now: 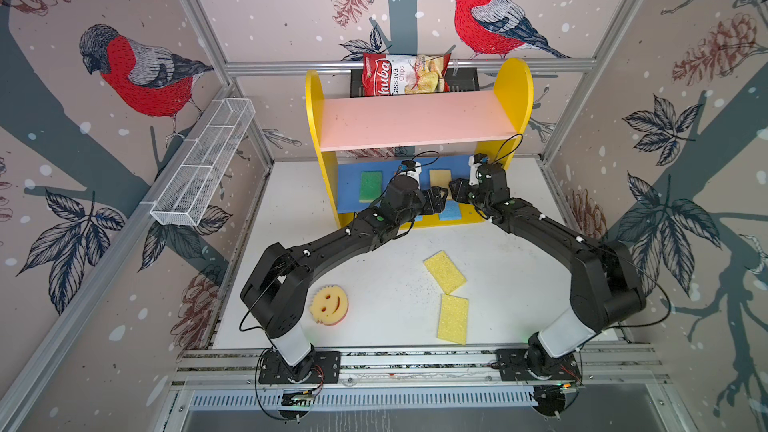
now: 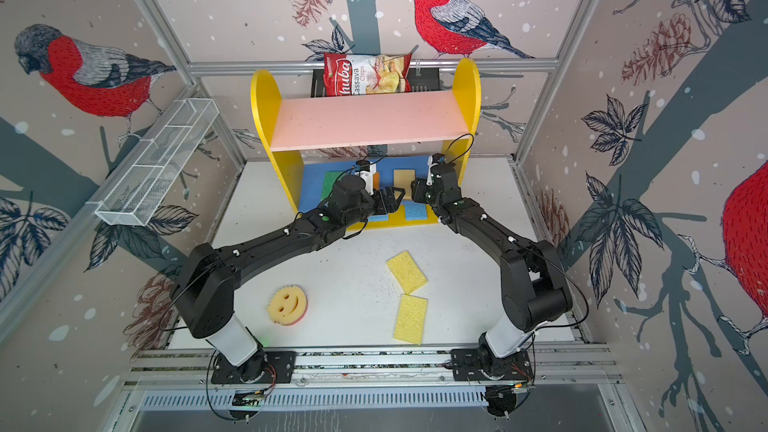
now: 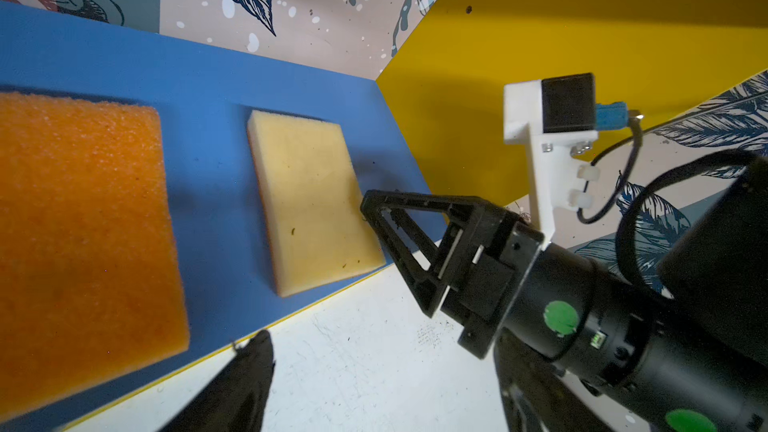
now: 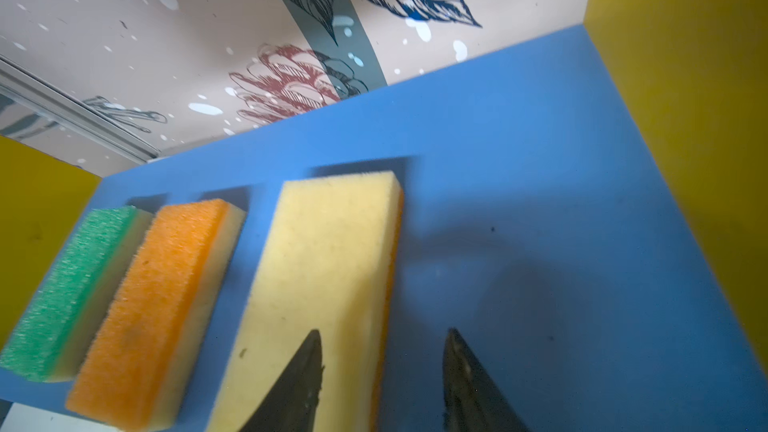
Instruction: Place and organize the cleaning sponges onto the shelf
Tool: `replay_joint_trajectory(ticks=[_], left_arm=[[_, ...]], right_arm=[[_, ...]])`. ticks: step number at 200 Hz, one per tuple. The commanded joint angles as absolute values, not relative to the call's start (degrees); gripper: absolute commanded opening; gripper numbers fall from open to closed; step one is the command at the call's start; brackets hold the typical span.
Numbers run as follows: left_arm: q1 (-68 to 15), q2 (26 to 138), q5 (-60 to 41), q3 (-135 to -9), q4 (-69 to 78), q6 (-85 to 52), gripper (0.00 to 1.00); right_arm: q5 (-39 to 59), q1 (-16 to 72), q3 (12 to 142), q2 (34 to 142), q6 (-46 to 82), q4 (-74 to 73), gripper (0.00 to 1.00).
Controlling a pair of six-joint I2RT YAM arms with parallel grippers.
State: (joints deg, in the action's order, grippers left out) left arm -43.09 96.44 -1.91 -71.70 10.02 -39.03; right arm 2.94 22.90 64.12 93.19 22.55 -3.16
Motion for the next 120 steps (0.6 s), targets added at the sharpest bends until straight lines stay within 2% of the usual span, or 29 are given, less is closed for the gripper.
replay_joint_trajectory(ticks=[1,82,93,107,120], left_arm=[[-43.02,95.79,-2.21,-71.35,11.77,-39.03,0.82],[-42.98,94.76,-1.89,-70.94,11.42,-38.86,0.82],[-42.98,93.89,-2.08,-70.73,10.79,-39.03,0.82],[-42.96,92.15,-1.79,-69.33,10.20,-39.74,0.82],[-42.98,89.96,-1.12,-67.18,10.32,-40.42,0.82]], right_arm=[[2.09,23.01,64.34,92.82,23.34,-2.97,0.47],[1.77,25.72,62.41,87.02,23.76,-3.09,0.43],[1.64,26.30,62.31,86.80,23.66,-2.84,0.38],[2.16,26.93,62.29,86.59,23.47,-2.51,0.23],[2.59,27.68,62.23,86.55,23.21,-2.46,0.15]])
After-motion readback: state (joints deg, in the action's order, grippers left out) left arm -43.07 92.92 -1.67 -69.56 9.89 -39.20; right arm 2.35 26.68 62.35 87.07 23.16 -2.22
